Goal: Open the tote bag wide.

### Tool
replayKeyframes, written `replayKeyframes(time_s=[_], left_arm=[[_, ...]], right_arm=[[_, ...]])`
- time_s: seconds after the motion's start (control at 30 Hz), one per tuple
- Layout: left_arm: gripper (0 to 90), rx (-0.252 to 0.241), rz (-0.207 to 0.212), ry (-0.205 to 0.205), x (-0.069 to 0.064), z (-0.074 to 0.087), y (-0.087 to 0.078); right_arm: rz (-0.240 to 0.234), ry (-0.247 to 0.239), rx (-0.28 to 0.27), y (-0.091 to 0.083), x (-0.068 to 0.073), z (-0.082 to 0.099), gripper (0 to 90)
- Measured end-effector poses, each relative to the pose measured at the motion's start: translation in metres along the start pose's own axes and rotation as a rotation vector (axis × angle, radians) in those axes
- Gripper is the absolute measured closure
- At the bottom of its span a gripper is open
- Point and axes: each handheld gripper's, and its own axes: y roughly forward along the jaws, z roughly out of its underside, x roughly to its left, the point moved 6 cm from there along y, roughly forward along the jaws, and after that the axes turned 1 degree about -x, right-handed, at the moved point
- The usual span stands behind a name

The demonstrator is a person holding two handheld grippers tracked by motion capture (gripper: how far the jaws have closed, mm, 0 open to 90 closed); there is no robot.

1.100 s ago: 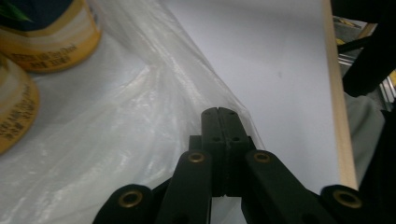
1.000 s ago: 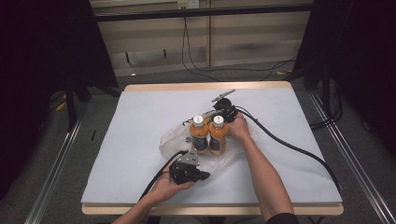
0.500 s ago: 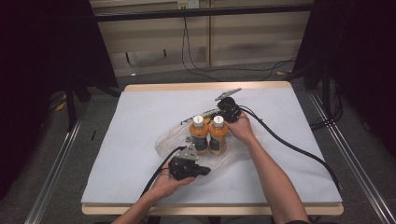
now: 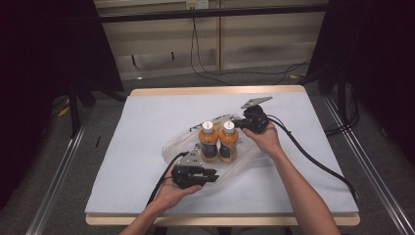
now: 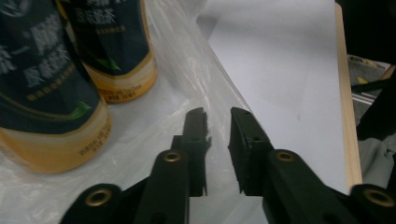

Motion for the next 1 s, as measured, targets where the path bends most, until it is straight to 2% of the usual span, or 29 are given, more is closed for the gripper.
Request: replayKeyframes(time_s=[0.1, 0.13, 0.17, 0.27, 0.3, 0.4, 0.43, 0.47, 0.5, 0.53, 0.57, 0.67, 0.77, 0.8, 0.83, 0.87, 0.93, 1.0], left_arm=[[63.9, -0.016, -0.021, -0.007, 0.005, -0.003, -0.004], [61.6, -0.021, -0.032, -0.006, 0.006, -0.003, -0.006], [59.1, -0.030, -0.038, -0.010, 0.007, -0.004, -0.006], [48.4, -0.044, -0.050, -0.019, 0.008, -0.005, -0.009], [44.9, -0.056, -0.071, -0.019, 0.008, -0.007, -0.012], [34.4, -0.078, -0.094, -0.014, 0.009, -0.010, -0.017], [31.8, -0.097, -0.102, -0.025, 0.010, -0.012, -0.019], [28.9, -0.097, -0.102, -0.025, 0.010, -0.012, -0.019], [25.4, -0.096, -0.121, -0.021, 0.012, -0.013, -0.022], [23.2, -0.096, -0.121, -0.021, 0.012, -0.013, -0.022], [21.6, -0.101, -0.137, -0.018, 0.012, -0.014, -0.025], [18.3, -0.119, -0.152, -0.010, 0.013, -0.017, -0.031], [14.7, -0.123, -0.169, -0.002, 0.013, -0.019, -0.037], [13.7, -0.136, -0.175, -0.013, 0.013, -0.020, -0.040], [12.7, -0.138, -0.189, -0.012, 0.013, -0.019, -0.047], [12.0, -0.138, -0.189, -0.012, 0.013, -0.019, -0.047], [11.1, -0.137, -0.222, -0.018, 0.014, -0.016, -0.059], [10.1, -0.149, -0.224, -0.019, 0.014, -0.015, -0.063]], right_arm=[[0.007, -0.018, -0.027, -0.012, 0.002, 0.004, 87.8], [0.016, -0.016, -0.042, -0.016, 0.003, 0.006, 77.5], [0.038, -0.005, -0.047, -0.019, 0.003, 0.008, 73.9], [0.034, -0.003, -0.075, -0.027, 0.005, 0.011, 72.8], [0.047, -0.002, -0.094, -0.036, 0.006, 0.015, 64.5], [0.055, 0.006, -0.123, -0.051, 0.009, 0.020, 54.9], [0.063, 0.011, -0.133, -0.055, 0.010, 0.021, 50.6], [0.063, 0.011, -0.133, -0.055, 0.010, 0.021, 50.6], [0.057, 0.015, -0.148, -0.064, 0.011, 0.024, 43.0], [0.057, 0.015, -0.148, -0.064, 0.011, 0.024, 43.0], [0.053, 0.016, -0.162, -0.072, 0.014, 0.026, 36.7], [0.049, 0.008, -0.174, -0.084, 0.018, 0.029, 27.0], [0.048, -0.003, -0.191, -0.096, 0.023, 0.031, 20.6], [0.050, -0.001, -0.191, -0.101, 0.025, 0.033, 18.3], [0.049, 0.002, -0.194, -0.105, 0.026, 0.034, 17.3], [0.049, 0.007, -0.197, -0.110, 0.027, 0.036, 16.4], [0.047, 0.007, -0.210, -0.119, 0.029, 0.039, 15.6], [0.057, 0.015, -0.232, -0.131, 0.031, 0.043, 14.7]])
